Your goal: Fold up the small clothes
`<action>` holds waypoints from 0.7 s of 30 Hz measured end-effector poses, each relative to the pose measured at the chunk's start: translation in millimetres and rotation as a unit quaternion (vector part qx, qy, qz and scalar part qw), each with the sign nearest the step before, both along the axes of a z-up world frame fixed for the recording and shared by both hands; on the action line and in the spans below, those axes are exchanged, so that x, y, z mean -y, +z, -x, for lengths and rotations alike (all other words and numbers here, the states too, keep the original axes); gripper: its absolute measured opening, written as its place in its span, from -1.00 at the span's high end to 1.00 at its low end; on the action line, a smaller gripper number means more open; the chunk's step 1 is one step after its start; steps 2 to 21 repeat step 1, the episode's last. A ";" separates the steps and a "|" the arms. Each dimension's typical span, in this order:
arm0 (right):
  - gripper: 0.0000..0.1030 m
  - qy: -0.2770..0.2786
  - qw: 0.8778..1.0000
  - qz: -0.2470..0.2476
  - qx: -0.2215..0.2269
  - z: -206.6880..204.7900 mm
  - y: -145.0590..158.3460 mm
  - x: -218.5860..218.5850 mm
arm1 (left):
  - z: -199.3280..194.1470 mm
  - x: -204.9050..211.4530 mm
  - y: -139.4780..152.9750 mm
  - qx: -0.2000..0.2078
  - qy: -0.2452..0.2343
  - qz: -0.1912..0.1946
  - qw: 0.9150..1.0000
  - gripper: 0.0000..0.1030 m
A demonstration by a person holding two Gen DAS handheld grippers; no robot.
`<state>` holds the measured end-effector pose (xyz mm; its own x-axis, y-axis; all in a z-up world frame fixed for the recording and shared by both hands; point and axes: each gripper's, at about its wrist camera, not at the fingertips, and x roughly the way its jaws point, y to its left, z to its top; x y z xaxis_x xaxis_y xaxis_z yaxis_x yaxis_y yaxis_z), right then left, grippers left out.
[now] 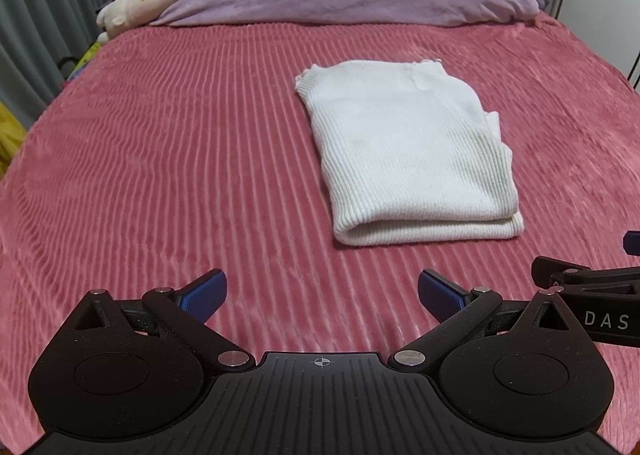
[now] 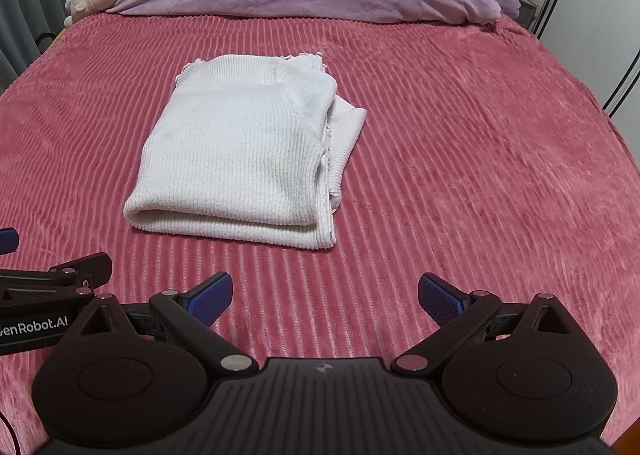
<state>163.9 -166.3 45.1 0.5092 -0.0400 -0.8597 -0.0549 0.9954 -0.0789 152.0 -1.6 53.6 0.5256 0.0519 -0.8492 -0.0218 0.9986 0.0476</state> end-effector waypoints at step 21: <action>-0.92 0.000 1.000 0.000 0.000 0.3 0.1 0.4 | 0.5 0.5 -0.1 0.000 0.000 0.000 1.000 -1.00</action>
